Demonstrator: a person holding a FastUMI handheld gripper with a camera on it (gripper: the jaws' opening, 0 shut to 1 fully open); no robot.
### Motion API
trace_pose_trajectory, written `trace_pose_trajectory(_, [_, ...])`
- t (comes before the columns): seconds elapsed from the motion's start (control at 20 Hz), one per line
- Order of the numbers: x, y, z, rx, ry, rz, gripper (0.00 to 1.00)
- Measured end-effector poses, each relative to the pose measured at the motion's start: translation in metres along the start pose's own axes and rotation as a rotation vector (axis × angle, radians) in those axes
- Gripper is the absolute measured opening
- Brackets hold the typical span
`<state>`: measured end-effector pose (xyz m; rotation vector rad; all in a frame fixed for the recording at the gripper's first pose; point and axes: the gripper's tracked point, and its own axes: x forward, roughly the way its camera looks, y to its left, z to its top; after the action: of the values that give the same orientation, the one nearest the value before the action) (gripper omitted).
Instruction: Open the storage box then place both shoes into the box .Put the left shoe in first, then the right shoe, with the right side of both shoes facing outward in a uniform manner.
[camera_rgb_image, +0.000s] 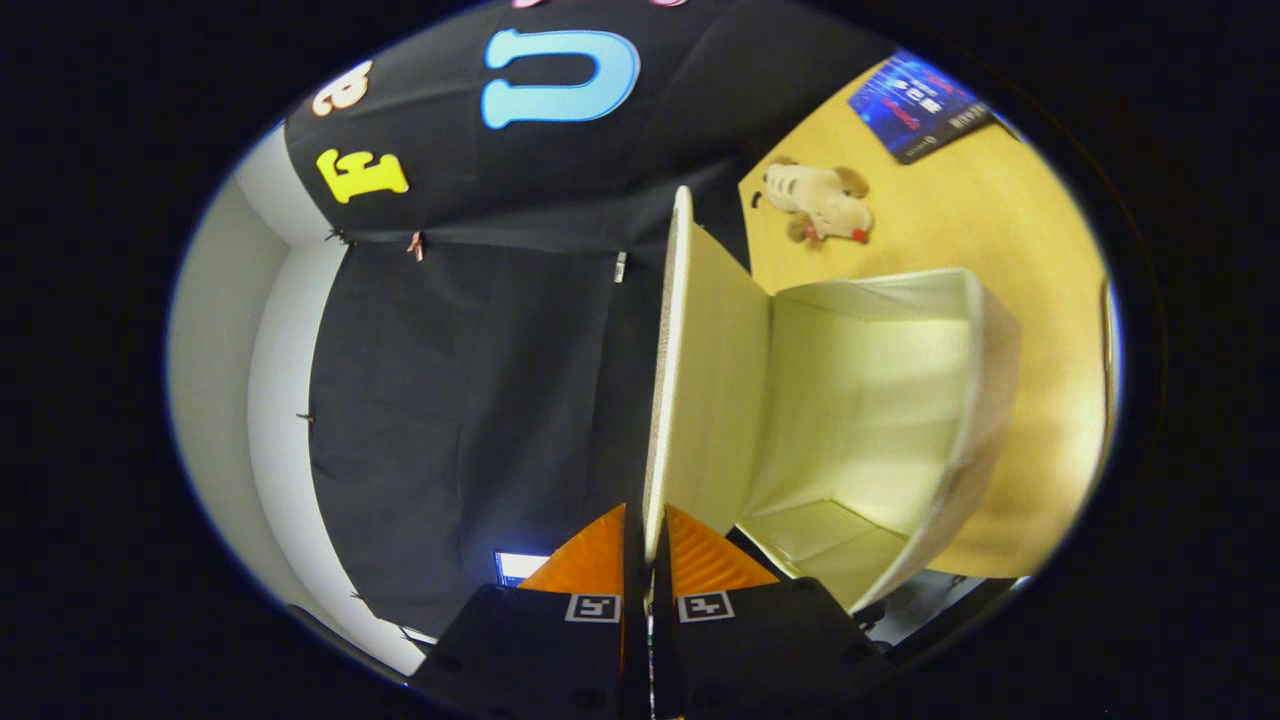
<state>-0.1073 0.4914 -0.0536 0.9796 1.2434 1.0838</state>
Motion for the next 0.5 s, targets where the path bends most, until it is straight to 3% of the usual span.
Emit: trace_pose_trajectory(0.5, [0.126, 0.053, 0.002, -0.047, 0.009, -0.034, 0.06])
